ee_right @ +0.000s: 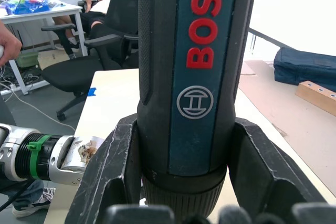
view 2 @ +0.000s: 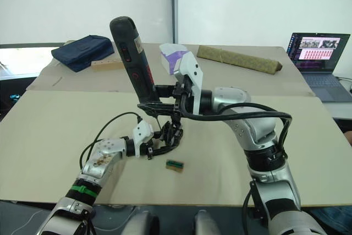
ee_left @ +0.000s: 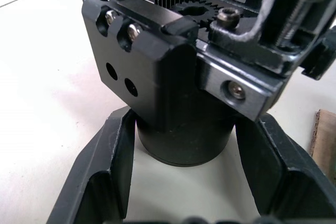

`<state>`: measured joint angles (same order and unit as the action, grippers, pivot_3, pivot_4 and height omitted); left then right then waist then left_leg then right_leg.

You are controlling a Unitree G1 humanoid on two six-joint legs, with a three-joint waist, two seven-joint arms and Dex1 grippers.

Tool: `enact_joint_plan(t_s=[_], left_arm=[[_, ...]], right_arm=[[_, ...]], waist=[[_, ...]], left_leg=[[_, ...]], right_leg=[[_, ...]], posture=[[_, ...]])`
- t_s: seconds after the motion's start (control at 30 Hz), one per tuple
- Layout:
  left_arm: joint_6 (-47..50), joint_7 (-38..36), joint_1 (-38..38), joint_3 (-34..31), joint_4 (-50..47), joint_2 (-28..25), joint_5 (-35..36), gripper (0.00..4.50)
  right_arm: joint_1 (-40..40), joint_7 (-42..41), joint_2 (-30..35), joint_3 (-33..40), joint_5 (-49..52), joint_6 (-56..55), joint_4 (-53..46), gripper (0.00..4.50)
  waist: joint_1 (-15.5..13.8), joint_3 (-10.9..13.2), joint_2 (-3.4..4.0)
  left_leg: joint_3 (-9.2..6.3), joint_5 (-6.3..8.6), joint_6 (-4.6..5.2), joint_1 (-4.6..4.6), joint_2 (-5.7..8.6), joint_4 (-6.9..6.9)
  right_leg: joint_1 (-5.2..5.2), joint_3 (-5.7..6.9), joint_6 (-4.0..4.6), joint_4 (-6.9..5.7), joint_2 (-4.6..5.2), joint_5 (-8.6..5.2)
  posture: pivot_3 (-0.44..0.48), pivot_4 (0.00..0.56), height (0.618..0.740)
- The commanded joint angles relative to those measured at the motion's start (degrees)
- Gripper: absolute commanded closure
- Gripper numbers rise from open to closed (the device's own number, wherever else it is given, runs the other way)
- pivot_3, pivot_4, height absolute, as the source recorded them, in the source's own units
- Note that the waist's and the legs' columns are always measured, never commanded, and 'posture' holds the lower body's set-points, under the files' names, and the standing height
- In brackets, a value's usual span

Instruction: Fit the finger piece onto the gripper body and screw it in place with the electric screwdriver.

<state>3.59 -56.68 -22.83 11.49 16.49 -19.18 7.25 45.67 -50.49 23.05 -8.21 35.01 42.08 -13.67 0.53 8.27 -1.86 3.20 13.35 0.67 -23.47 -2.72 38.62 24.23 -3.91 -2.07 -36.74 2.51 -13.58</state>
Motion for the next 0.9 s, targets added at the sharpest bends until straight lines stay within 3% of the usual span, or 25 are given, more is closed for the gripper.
enact_joint_plan(t_s=[0.03,0.9], left_arm=[[2.60,0.26,1.79,2.18,2.42,0.10,-1.40,2.21],[2.49,0.06,1.97,2.24,2.39,-0.06,-1.45,2.21]], right_arm=[[0.21,0.16,-0.15,1.27,0.76,-0.63,-1.57,2.60],[0.35,0.90,-0.95,1.95,3.47,0.61,-2.54,2.60]], waist=[[0.00,0.00,0.00],[-0.01,0.00,0.00]], left_leg=[[0.00,0.00,0.00,0.00,0.00,0.00],[-0.01,0.00,0.00,-0.01,-0.02,-0.02]], right_leg=[[0.00,0.00,0.00,0.00,0.00,0.00],[0.01,0.00,0.00,0.03,0.02,0.00]], posture=[[0.000,0.150,0.740],[0.000,0.150,0.740]])
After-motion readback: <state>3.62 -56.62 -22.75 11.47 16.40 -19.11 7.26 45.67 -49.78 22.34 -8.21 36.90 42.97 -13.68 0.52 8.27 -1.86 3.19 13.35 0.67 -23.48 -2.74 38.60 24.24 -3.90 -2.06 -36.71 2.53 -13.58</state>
